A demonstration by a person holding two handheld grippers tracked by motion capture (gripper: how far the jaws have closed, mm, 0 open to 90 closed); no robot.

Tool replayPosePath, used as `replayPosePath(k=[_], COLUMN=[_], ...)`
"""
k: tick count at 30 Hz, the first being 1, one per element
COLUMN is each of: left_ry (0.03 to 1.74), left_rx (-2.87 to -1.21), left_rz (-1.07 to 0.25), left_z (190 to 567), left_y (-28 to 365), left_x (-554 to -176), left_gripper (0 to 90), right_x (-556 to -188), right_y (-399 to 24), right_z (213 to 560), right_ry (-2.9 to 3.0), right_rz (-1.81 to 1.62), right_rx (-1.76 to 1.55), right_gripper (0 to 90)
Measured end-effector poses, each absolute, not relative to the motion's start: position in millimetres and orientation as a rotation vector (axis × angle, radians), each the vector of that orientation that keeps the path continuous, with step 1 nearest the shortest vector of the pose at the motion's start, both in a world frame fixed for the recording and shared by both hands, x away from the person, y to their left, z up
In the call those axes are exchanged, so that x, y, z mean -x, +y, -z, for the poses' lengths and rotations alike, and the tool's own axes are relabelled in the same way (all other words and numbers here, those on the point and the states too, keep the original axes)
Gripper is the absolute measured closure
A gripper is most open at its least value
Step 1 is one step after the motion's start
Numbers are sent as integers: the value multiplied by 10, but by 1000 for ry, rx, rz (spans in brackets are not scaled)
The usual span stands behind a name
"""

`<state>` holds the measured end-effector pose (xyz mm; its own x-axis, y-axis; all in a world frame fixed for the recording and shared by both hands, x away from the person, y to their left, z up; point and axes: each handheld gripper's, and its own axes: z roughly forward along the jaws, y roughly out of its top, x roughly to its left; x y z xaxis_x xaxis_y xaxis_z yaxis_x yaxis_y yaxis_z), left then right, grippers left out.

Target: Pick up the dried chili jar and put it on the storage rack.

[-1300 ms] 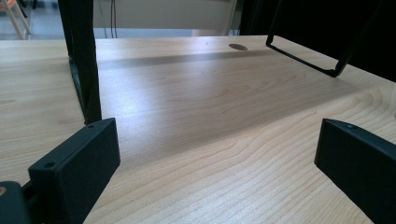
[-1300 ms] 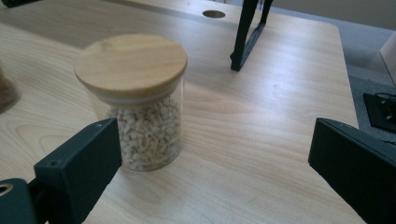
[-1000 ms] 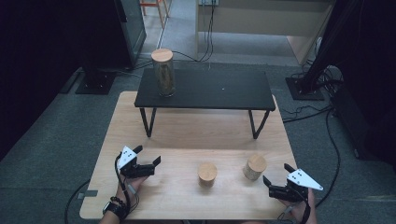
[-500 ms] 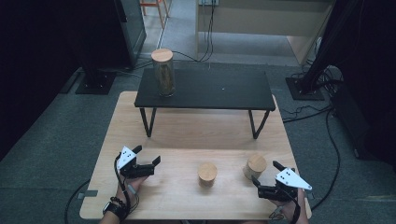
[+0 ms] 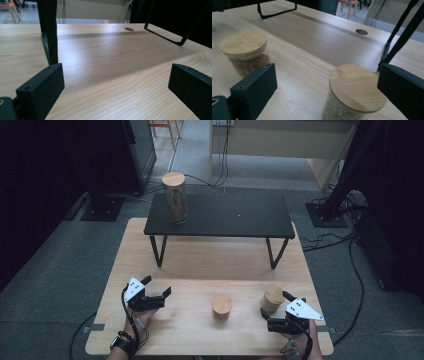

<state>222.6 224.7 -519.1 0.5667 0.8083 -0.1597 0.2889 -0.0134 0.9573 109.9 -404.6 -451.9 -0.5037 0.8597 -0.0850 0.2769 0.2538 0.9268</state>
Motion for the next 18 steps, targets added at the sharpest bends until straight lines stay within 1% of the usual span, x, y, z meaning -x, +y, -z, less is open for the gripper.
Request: replayPosePath(k=[18], left_ry=[953], left_rx=[-1573], left_rz=[-522], left_z=[5202], left_y=[2269], left_x=[-2219], left_gripper=[4], right_x=[-1211], right_y=[-3824], right_z=[4530], right_ry=[1997], right_rz=[-1273], right_rx=[-970], right_gripper=[24])
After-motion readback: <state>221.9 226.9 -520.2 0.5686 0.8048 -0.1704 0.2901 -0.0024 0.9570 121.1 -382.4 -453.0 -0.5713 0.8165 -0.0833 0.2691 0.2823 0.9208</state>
